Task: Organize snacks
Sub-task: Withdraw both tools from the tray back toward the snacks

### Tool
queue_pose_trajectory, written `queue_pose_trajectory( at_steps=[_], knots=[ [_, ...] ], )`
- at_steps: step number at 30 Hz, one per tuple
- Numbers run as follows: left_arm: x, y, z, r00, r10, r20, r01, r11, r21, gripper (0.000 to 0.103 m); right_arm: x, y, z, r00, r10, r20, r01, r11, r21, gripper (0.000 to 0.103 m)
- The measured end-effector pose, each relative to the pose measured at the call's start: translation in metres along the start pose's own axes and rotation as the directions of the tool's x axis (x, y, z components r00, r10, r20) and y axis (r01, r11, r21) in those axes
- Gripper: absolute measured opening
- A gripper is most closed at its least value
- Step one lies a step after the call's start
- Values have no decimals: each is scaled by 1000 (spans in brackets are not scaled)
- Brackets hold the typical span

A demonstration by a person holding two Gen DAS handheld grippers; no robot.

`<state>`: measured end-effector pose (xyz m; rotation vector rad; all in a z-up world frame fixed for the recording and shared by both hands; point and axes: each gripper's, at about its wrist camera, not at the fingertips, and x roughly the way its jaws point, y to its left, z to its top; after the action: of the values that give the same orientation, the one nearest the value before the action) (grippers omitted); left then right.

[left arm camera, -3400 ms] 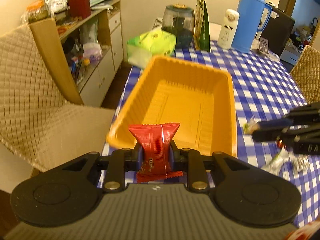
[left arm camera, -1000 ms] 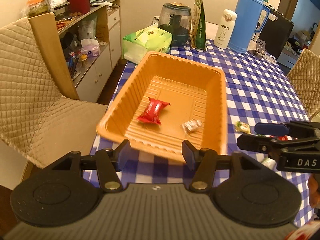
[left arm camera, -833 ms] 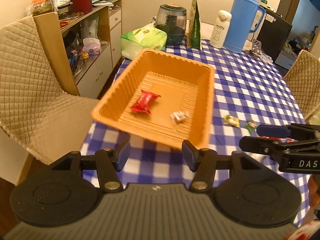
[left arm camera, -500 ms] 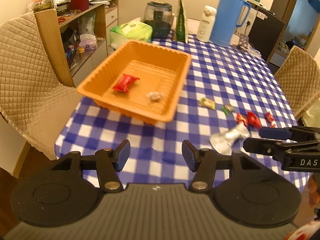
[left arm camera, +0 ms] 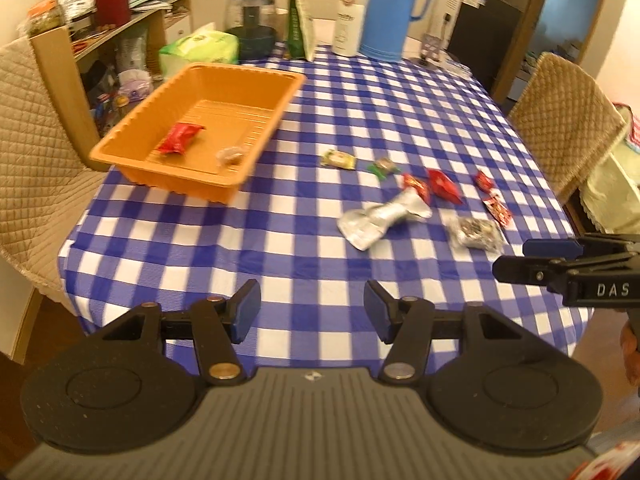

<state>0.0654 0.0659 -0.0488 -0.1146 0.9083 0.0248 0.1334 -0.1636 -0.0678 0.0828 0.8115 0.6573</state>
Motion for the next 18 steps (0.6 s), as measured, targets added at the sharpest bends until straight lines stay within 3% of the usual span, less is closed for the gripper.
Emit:
queue_pose_trajectory(
  at_steps=[18],
  knots=[
    [46, -54, 3, 994, -104, -34, 109, 979, 173, 54, -18, -68, -25, 984, -175, -12, 176, 977, 124, 69]
  ],
)
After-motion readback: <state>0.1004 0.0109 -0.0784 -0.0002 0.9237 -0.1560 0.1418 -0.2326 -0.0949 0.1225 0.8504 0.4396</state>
